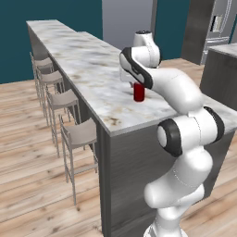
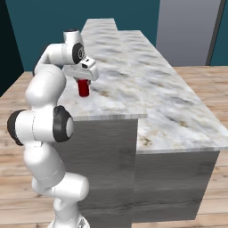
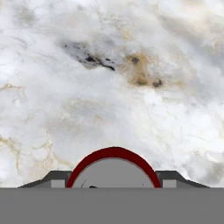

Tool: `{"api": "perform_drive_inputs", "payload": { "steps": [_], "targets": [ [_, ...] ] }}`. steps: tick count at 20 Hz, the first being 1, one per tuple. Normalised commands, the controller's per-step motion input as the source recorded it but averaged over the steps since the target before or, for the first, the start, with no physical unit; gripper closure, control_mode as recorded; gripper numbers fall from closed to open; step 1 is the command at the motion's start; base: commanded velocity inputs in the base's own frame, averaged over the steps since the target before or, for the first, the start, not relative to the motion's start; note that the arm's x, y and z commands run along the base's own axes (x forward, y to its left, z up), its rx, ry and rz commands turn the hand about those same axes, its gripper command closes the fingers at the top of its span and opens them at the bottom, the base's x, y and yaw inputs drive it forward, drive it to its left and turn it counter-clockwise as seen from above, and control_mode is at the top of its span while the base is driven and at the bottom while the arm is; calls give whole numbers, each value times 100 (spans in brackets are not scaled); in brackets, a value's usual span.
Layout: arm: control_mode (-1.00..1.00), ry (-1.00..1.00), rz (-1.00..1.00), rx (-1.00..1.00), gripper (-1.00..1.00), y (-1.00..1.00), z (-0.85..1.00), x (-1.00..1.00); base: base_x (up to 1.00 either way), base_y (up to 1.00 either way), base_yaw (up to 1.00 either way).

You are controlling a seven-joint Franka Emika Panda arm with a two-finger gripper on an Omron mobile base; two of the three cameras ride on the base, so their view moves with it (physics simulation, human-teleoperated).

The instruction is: Four empty soda cans are scattered around the kitchen. Gather all the cans and cluster them next to the stove for recycling.

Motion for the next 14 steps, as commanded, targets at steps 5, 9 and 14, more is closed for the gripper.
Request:
{"api": "perform_drive_inputs", "payload": {
  "steps": [5,9,14],
  "targets": [
    [-100,0,8,-5,100,0,5,-65,0,0,0],
    [-100,0,7,-3,100,-3,15,-70,0,0,0],
    [-100,0,7,-1,100,-5,14,-64,0,0,0]
  ]
}}
